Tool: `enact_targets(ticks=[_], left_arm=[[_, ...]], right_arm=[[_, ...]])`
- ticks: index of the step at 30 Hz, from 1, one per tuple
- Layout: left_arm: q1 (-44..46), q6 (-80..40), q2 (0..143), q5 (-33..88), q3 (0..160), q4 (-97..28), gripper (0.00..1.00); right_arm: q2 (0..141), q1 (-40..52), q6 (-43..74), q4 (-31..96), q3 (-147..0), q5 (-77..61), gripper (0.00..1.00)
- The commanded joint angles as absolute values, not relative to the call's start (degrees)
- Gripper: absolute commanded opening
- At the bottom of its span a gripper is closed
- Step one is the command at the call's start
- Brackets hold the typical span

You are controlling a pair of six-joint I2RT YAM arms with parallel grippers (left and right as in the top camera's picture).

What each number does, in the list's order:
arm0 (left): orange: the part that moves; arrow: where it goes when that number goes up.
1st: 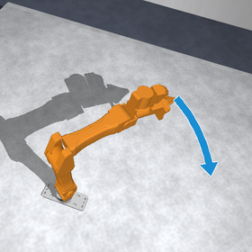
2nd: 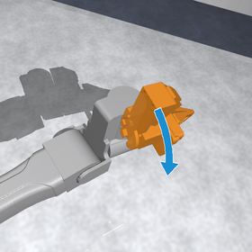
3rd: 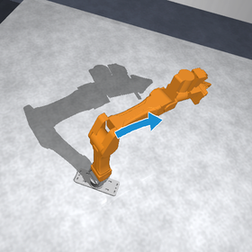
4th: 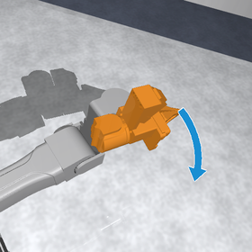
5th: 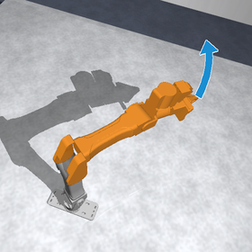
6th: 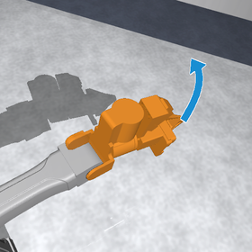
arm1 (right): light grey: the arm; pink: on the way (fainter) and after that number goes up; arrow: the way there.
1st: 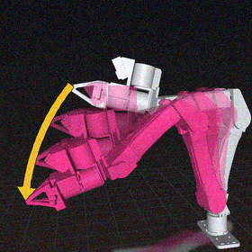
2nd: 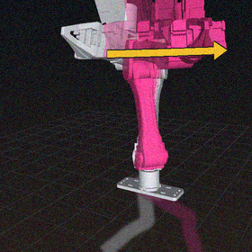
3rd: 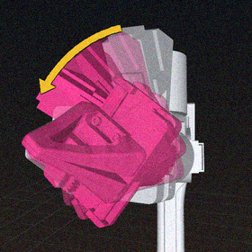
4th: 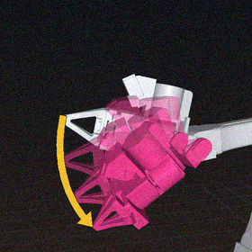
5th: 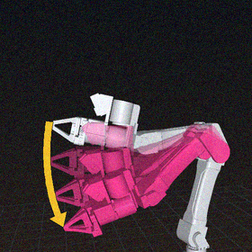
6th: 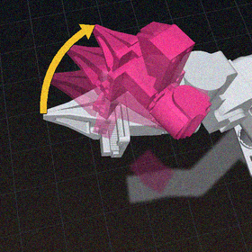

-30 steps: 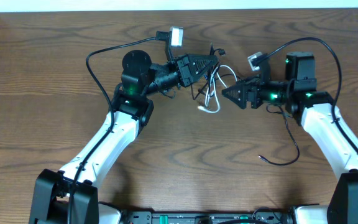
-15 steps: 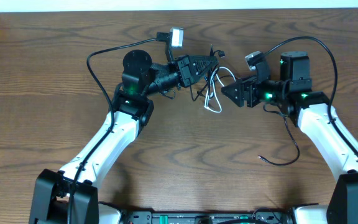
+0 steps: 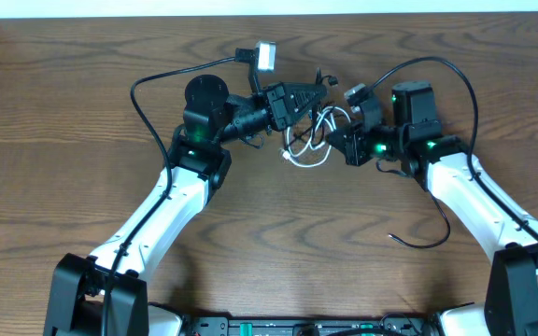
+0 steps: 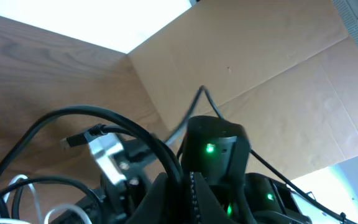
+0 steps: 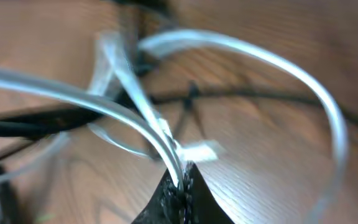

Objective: Untangle cables

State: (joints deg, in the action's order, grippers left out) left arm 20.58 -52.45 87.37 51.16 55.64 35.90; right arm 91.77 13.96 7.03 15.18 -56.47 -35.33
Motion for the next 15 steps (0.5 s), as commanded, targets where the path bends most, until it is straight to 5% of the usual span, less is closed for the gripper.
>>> enact_targets(ticks=[1, 8, 15], left_arm=[[20.58, -50.00, 86.78, 51.13, 56.16, 35.46, 0.08], [20.53, -37.34, 86.78, 41.12, 56.16, 19.51, 0.08], [20.53, -26.87, 86.80, 22.90, 55.81, 0.60, 0.08]], right_arm=[[92.05, 12.88, 15.42, 18.55, -56.55, -20.69, 0.01], [92.03, 7.94, 28.01, 30.44, -56.55, -3.75, 0.01], [91.88, 4.10, 32.36, 34.65, -56.55, -1.83, 0.01]])
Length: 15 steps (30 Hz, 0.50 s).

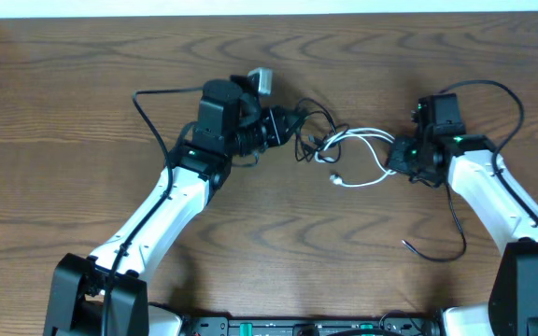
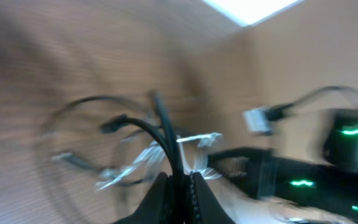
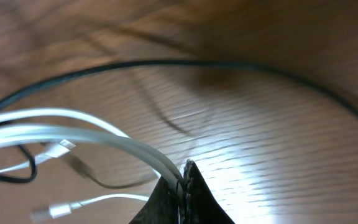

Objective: Untangle cables
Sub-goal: 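Pull the white cable rightward with the right gripper, separating it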

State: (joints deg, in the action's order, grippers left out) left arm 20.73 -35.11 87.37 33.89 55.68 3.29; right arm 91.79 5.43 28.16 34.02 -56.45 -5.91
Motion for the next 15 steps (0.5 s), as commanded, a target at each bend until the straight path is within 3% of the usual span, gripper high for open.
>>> enact_targets(ticks=[1, 10, 15], left_arm=[[20.53, -25.21, 86.80, 22.37, 55.70, -0.27, 0.08], [18.46, -21.78, 86.80, 11.14, 55.68, -5.65, 0.08], [15.03, -19.92, 86.80, 5.45, 55.68, -8.49, 0.08]], right_arm=[[91.77, 3.84, 32.36, 34.76, -56.55, -1.74, 0.01], [86.59, 0.95, 32.75, 38.98, -58.52, -1.13, 0.01], [80.86, 0.19, 32.73, 46.92, -63.61, 6.70, 0.01]])
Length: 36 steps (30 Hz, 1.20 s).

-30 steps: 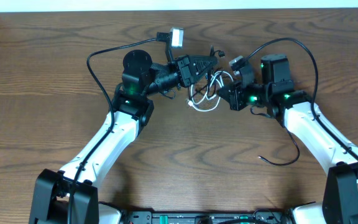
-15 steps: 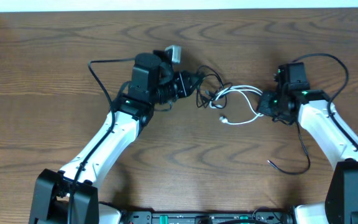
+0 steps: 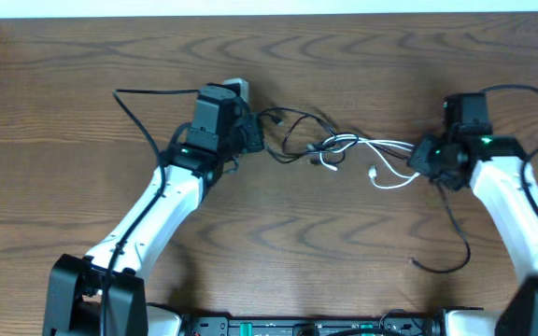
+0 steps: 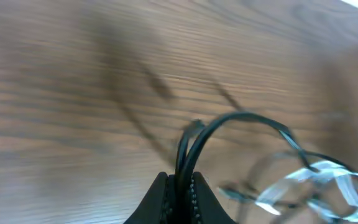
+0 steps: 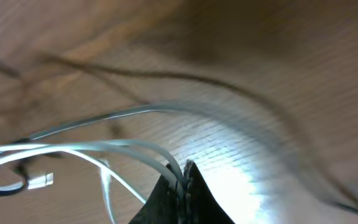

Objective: Untangle cables
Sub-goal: 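Pull the white cable rightward with the right gripper, separating it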

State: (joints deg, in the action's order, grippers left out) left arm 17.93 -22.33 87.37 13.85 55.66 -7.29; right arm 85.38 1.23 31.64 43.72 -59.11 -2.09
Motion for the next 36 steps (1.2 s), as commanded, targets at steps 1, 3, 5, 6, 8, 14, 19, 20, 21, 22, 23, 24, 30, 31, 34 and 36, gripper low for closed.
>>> enact_targets(ticks=[1, 3, 5, 6, 8, 14, 19, 20, 21, 22, 23, 24, 30, 31, 34, 36], left_arm=[[13.93, -19.92, 86.80, 4.47, 55.68, -9.02, 0.08], [11.88, -19.92, 86.80, 4.23, 55.68, -9.61, 0.08], [9.43, -19.94, 86.80, 4.23, 55.68, -10.09, 0.08], [8.38, -19.94, 86.80, 4.23, 55.68, -10.31, 0.08], [6.22, -19.94, 86.80, 4.25, 55.68, -10.74, 0.08], [1.28, -19.94, 86.80, 4.25, 55.68, -12.01, 0.08], [-1.80, -19.94, 86.80, 4.21, 55.68, -12.86, 0.08], [-2.31, -19.94, 86.80, 4.21, 55.68, -12.93, 0.08], [-3.38, -19.94, 86.80, 4.23, 55.68, -13.06, 0.08], [-3.88, -19.94, 86.80, 4.23, 55.68, -13.23, 0.08], [-4.36, -19.97, 86.80, 4.25, 55.68, -13.45, 0.08], [-4.67, -19.97, 86.80, 4.25, 55.68, -13.69, 0.08], [-4.86, -20.01, 86.80, 4.60, 55.68, -14.20, 0.08], [-4.86, -19.99, 86.80, 5.30, 55.68, -14.24, 0.07], [-4.84, -19.99, 86.80, 8.29, 55.68, -14.35, 0.08], [-4.80, -20.16, 86.80, 11.31, 55.68, -14.31, 0.08]], right_arm=[[79.75, 0.14, 32.73, 49.01, -65.06, 9.06, 0.01], [78.02, -0.16, 32.73, 52.95, -67.83, 13.02, 0.01], [76.66, -0.64, 32.75, 56.51, -70.37, 16.60, 0.01], [76.03, -0.93, 32.75, 58.37, -71.79, 18.59, 0.01], [75.13, -1.65, 32.73, 61.28, -74.08, 21.98, 0.01], [73.69, -5.82, 32.75, 66.04, -77.71, 26.24, 0.01], [73.60, -11.42, 32.77, 67.83, -77.82, 26.44, 0.01], [73.60, -12.56, 32.77, 68.14, -77.82, 26.44, 0.01], [73.60, -14.46, 32.77, 68.42, -77.82, 25.93, 0.01], [73.60, -15.25, 32.77, 68.58, -77.82, 25.61, 0.01], [73.60, -15.90, 32.75, 68.64, -77.82, 24.93, 0.01], [73.60, -16.32, 32.75, 68.62, -77.82, 24.18, 0.01], [73.60, -16.51, 32.75, 68.36, -77.82, 23.29, 0.01], [73.60, -16.45, 32.73, 68.31, -77.82, 22.48, 0.01], [73.60, -16.40, 32.03, 68.27, -77.82, 19.22, 0.01], [73.60, -16.40, 31.16, 67.88, -77.82, 16.97, 0.01]])
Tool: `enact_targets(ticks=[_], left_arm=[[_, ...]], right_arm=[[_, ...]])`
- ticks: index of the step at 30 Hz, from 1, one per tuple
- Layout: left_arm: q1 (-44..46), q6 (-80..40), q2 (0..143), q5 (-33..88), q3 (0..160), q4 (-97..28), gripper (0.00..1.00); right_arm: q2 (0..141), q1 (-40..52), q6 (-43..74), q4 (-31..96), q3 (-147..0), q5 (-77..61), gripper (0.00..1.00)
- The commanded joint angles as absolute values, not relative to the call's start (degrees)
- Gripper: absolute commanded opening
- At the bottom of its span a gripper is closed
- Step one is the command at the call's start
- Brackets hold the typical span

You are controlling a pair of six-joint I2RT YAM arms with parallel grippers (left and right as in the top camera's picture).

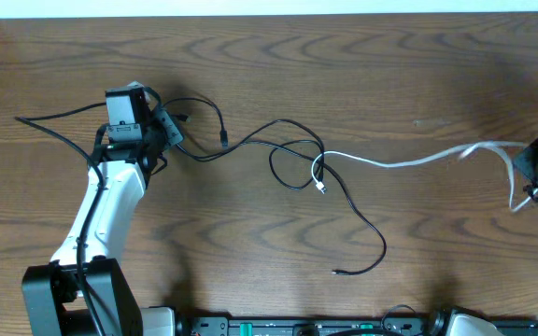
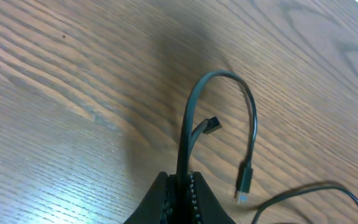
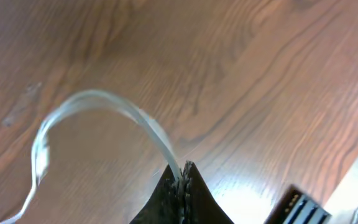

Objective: Untangle cables
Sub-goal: 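Pull the white cable rightward with the right gripper, separating it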

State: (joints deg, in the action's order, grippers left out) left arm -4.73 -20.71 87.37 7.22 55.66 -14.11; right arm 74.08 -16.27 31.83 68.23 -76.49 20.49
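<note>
A black cable point(image 1: 283, 159) runs from the far left across the table's middle, loops, and ends in a plug near the front point(image 1: 336, 273). My left gripper point(image 1: 162, 131) is shut on it at the left; the wrist view shows the black cable point(image 2: 194, 118) rising from the shut jaws, a plug point(image 2: 244, 185) beside it. A white cable point(image 1: 409, 161) stretches from the middle loop to the right edge. My right gripper point(image 1: 530, 168) is shut on it there, and the white cable point(image 3: 148, 134) arcs out of its jaws. The two cables still cross at the middle point(image 1: 318, 173).
The wooden table point(image 1: 269, 65) has its back edge along the top of the overhead view. A cardboard wall stands at the far left corner. My right arm sits at the right edge of the frame.
Both grippers have moved far apart, the left to the table's left side, the right to the right edge. The white cable is now drawn out straight; the black one lies in a loose loop.
Both grippers held a tight knot of black and white cable at the back middle, close together. At each later moment they stood farther apart, each still shut on its cable. Now the knot is spread out, with only one crossing left at the middle.
</note>
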Motion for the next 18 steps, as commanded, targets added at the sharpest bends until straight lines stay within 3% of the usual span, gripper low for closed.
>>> enact_targets(ticks=[1, 11, 18], left_arm=[[-4.80, -20.23, 86.80, 12.58, 55.68, -14.31, 0.08], [-0.82, -20.40, 86.80, 17.56, 55.68, -14.31, 0.09], [6.28, -20.40, 86.78, 17.56, 55.68, -13.82, 0.09]], right_arm=[[73.60, -16.40, 30.92, 67.48, -77.82, 15.53, 0.01], [73.63, -14.59, 29.50, 64.47, -77.80, 5.87, 0.01], [73.67, -7.90, 26.17, 61.23, -77.80, 5.39, 0.01]])
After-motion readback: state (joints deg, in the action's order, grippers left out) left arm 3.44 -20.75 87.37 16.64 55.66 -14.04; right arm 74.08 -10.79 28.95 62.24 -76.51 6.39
